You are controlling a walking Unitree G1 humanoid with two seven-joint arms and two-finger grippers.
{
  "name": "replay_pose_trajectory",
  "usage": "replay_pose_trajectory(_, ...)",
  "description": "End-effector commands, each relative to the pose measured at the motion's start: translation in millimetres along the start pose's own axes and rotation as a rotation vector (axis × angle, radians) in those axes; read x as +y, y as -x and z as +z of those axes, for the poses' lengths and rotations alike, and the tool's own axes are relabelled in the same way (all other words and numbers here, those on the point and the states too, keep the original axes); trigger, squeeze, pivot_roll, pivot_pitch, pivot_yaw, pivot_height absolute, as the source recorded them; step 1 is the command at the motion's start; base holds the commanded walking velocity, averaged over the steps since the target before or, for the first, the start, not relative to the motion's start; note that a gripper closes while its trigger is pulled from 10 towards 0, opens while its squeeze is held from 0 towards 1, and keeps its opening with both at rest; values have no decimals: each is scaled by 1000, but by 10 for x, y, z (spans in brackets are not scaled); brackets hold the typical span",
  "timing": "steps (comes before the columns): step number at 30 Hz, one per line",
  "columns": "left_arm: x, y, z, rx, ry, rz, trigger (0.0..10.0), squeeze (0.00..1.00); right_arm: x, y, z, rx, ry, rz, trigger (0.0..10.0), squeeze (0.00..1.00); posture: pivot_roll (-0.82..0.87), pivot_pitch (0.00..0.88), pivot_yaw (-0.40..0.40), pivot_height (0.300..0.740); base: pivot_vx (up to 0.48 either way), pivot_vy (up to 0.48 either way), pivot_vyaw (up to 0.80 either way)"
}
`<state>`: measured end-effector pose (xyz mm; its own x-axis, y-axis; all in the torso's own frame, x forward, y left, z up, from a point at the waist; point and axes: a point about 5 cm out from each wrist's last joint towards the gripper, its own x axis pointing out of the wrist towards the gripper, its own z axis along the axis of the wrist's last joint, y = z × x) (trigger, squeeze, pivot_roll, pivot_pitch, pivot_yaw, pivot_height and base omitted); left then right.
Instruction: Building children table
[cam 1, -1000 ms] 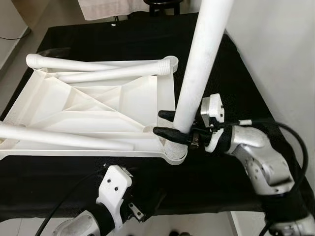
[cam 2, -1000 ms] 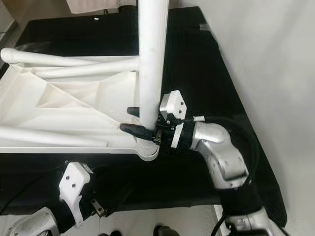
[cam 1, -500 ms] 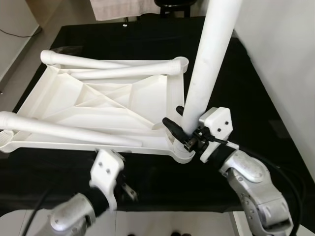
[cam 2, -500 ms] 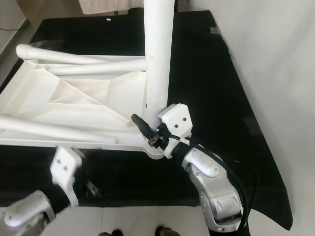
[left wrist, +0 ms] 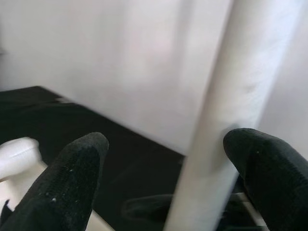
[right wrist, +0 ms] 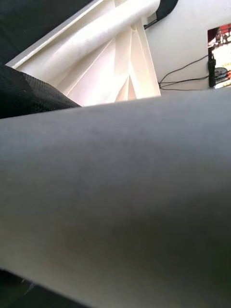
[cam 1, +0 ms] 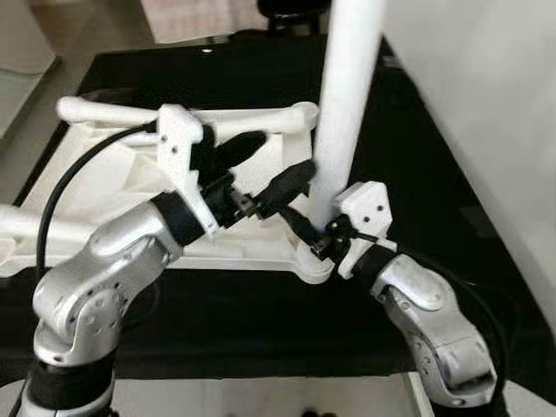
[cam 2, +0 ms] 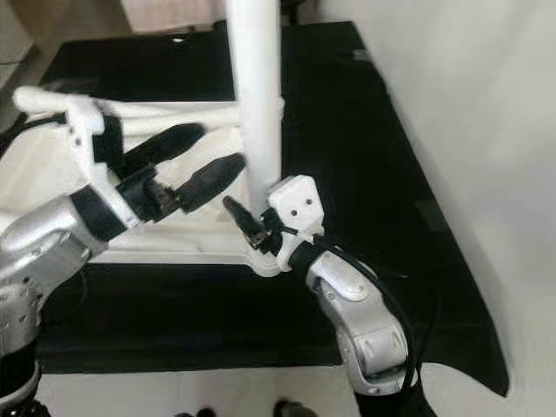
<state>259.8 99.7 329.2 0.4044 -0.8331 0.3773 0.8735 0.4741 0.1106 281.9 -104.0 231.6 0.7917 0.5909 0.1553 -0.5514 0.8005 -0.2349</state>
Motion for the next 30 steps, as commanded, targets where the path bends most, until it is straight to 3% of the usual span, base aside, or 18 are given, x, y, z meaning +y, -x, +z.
replay_pose_trajectory(1, -100, -101, 84, -17, -1, -131, 10000, 0, 103, -26, -360, 173, -51, 36, 10000, 0, -35, 208, 13, 740, 0, 0, 0)
replay_pose_trajectory(5, -65, -197, 164, -17, -2, -179, 10000, 0, 133, -58, -341, 164, -49, 54, 10000, 0, -34, 202, 14, 740, 0, 0, 0)
replay_pose_trajectory(10, 83, -417, 272, 29, -72, -191, 10000, 0, 208, -114, -301, 147, -43, 97, 10000, 0, -30, 190, 18, 740, 0, 0, 0)
replay_pose_trajectory(15, 95, -442, 280, 37, -79, -193, 10000, 0, 218, -121, -297, 145, -42, 103, 10000, 0, -30, 190, 18, 740, 0, 0, 0)
replay_pose_trajectory(16, 128, -520, 255, 59, -93, -183, 2588, 0, 228, -131, -295, 142, -41, 106, 10000, 0, -31, 179, 25, 740, 0, 0, 0)
replay_pose_trajectory(17, 153, -611, 232, 80, -98, -172, 0, 0, 233, -142, -295, 139, -40, 108, 10000, 0, -31, 171, 31, 740, 0, 0, 0)
replay_pose_trajectory(20, 166, -730, 194, 123, -98, -171, 0, 0, 228, -162, -291, 134, -39, 109, 10000, 0, -31, 166, 36, 740, 0, 0, 0)
replay_pose_trajectory(29, 149, -817, 100, 155, -23, -219, 0, 0, 116, -207, -339, 155, -8, 100, 10000, 0, -14, 161, 36, 740, 0, 0, 0)
replay_pose_trajectory(30, 124, -871, 58, 157, 1, -246, 0, 0, 65, -228, -349, 162, 4, 147, 10000, 557, -15, 159, 37, 740, 0, 0, 0)
